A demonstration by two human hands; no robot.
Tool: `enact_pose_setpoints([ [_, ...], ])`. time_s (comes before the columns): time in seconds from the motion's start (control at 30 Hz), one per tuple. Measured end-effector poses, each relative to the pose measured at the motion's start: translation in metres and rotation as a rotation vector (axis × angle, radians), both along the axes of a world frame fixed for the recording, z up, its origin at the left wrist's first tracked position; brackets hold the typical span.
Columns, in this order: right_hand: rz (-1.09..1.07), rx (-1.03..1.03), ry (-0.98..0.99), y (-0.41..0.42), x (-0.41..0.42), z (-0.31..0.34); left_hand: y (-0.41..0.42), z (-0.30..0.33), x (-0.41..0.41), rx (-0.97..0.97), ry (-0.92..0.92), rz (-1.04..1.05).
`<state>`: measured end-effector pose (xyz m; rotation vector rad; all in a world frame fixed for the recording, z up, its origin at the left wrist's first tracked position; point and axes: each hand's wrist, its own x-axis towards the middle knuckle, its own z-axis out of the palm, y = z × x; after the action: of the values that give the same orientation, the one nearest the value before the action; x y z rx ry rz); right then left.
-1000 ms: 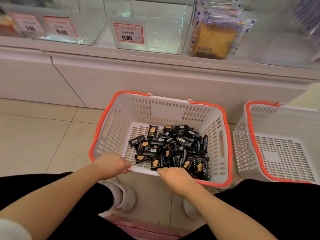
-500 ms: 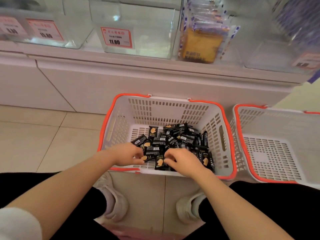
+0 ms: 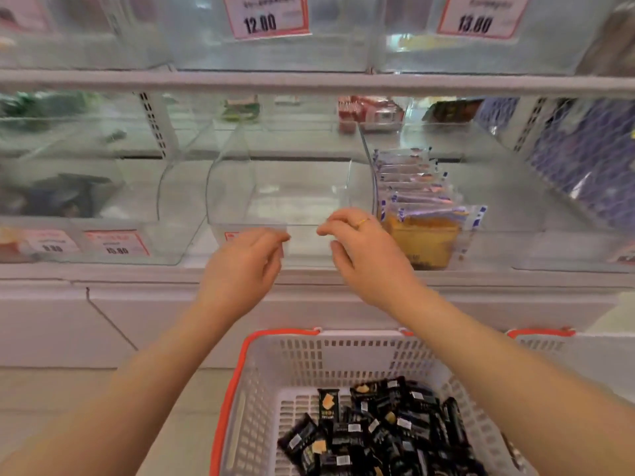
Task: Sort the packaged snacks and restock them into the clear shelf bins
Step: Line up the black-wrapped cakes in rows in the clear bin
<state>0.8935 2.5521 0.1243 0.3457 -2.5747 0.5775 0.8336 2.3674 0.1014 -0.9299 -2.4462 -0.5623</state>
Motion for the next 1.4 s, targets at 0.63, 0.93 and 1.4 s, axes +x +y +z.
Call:
enact_pose_setpoints([
  [0.63,-0.225,0.21,-0.324,0.001,-0.04,0.038,-0.011,0.047,-0.032,-0.107,0.143,0.006],
  [0.93,-0.087,0.167,-0.202,0.0,0.04,0.019,-0.035,0.029,0.041,-0.149,0.229,-0.016],
  [1.4,0.05,0.101,0.096,0.008,0.102,-0.055,-0.004,-0.016,0.098,-0.316,0.311,-0.428],
])
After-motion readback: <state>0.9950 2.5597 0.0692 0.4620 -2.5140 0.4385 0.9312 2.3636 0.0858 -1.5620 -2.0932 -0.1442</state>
